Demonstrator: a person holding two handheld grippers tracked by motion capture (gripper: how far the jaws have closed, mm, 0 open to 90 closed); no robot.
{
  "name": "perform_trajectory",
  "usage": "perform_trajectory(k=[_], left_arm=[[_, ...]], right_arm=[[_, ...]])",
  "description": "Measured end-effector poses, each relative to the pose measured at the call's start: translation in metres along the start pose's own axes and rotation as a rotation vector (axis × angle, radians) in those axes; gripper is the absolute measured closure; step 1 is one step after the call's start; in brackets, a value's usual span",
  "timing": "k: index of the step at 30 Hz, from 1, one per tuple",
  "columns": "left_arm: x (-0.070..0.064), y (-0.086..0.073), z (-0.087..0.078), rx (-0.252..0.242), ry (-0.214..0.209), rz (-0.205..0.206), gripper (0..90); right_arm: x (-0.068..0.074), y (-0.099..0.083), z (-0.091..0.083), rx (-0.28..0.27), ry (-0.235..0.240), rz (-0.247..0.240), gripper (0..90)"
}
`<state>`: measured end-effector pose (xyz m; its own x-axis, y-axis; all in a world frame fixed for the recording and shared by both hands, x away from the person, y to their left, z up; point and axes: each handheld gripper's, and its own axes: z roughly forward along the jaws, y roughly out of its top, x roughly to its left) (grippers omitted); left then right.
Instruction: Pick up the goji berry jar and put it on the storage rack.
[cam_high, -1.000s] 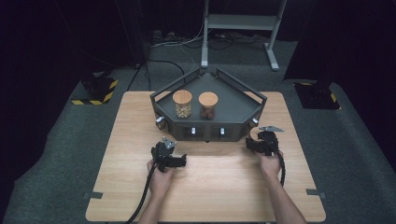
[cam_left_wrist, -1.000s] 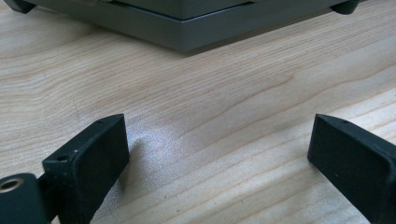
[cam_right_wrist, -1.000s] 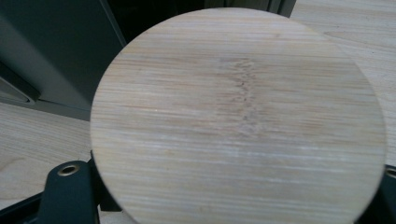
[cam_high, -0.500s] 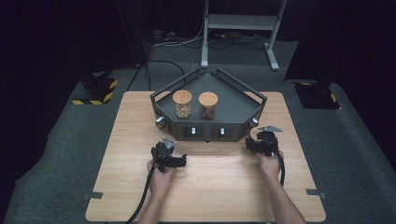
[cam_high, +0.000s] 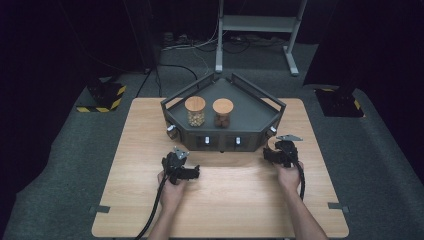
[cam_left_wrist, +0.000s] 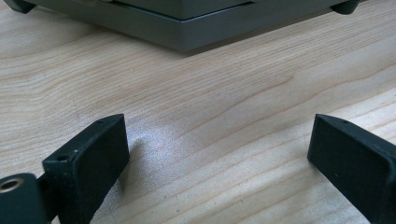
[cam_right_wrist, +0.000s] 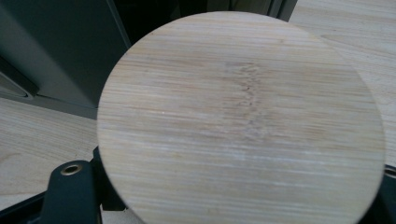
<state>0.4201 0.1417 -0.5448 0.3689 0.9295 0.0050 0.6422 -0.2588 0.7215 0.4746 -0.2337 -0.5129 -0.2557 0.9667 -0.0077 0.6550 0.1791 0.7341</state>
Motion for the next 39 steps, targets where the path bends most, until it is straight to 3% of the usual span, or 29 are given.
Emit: perform_trajectory(k=[11,39], left_arm=[[0.000,0.000,0.000,0.000,-0.001,0.000,5.4],[0.000,0.000,0.000,0.000,-0.001,-0.001,5.4]], right_arm=[[0.001,0.002,-0.003,0.004,-0.008,-0.011,25.5],[0.002,0.004,-0.017,-0.011,0.035,-0.048,25.5]])
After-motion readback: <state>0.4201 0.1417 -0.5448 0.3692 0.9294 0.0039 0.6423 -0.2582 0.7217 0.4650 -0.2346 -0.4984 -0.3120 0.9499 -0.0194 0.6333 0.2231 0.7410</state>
